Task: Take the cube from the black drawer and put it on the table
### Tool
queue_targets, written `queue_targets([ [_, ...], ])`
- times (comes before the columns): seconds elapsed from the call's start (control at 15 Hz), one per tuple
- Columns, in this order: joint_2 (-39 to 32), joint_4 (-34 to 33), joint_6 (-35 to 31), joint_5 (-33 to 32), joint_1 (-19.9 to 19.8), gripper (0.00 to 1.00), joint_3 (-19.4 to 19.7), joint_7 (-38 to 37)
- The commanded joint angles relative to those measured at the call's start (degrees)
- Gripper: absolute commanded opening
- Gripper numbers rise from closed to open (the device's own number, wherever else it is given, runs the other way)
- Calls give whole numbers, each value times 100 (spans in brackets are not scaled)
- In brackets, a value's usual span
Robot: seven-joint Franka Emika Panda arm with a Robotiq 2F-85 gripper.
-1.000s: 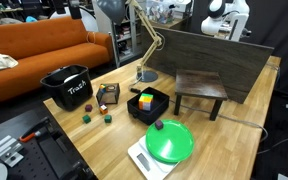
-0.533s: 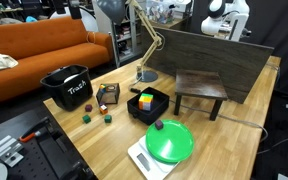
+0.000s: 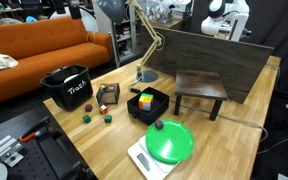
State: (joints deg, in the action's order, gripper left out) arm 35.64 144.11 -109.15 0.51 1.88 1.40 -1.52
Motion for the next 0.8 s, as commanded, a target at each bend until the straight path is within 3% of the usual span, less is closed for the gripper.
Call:
queue_targets([
  [0.0,12,7,32,6,-87,100,-81,-6],
  [0.73,-244,13,-186,-406,-122,100,-151,35],
])
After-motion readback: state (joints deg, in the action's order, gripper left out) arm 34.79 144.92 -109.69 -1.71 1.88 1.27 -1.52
